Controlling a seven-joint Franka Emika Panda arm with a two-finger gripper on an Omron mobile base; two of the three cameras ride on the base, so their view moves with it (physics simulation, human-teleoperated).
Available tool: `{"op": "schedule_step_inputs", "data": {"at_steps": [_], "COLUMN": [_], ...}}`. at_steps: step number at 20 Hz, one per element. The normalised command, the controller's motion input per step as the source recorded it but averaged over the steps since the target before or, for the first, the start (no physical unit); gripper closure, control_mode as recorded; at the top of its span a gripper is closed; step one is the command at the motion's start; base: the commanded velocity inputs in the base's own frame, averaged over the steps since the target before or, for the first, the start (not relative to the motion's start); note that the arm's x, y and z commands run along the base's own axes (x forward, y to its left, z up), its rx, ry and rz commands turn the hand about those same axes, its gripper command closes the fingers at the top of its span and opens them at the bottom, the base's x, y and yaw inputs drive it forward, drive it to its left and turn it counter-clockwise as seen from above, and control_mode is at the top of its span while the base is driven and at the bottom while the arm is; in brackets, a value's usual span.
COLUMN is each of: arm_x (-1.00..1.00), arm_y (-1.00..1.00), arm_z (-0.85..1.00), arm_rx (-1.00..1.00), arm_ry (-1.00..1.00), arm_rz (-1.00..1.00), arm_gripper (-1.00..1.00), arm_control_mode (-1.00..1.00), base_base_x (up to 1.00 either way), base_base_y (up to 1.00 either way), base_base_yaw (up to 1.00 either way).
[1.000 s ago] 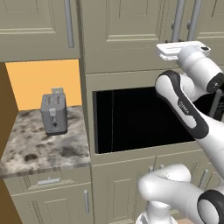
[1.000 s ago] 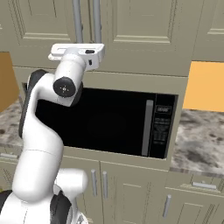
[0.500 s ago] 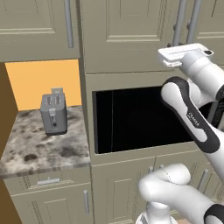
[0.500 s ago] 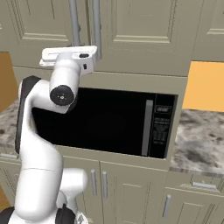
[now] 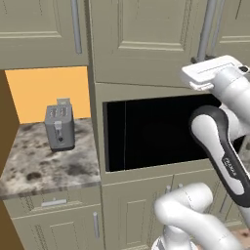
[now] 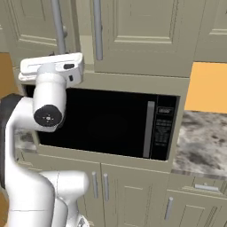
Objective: The dining table condiment station is running low on mayonnaise. Refill the condiment station by opening the cabinet and taking the mayonnaise from the cabinet and placing it on the dining table.
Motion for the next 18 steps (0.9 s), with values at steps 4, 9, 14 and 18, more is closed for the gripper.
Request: {"op": "schedule_step_inputs", "data": {"at_steps": [4, 9, 14, 18], "arm_x": [-1.0, -1.0, -0.81, -0.68], "arm_y": [0.86, 0.92, 0.77, 0.02], "arm_z": [0.0, 0.0, -0.14, -0.11], "arm_rx": [0.0, 0.0, 0.0, 0.06], "arm_ry": [0.0, 0.0, 0.11, 0.03], "arm_rz": [0.08, 0.07, 0.09, 0.09], "arm_gripper": [1.0, 1.0, -1.0, -1.0], "arm_control_mode": [-1.0, -1.0, -1.0, -1.0], "base_base_x": [0.0, 0.0, 0.0, 0.0], "base_base_y": [0.0, 0.0, 0.0, 0.0], "base_base_yaw": [0.0, 0.0, 0.0, 0.0]}}
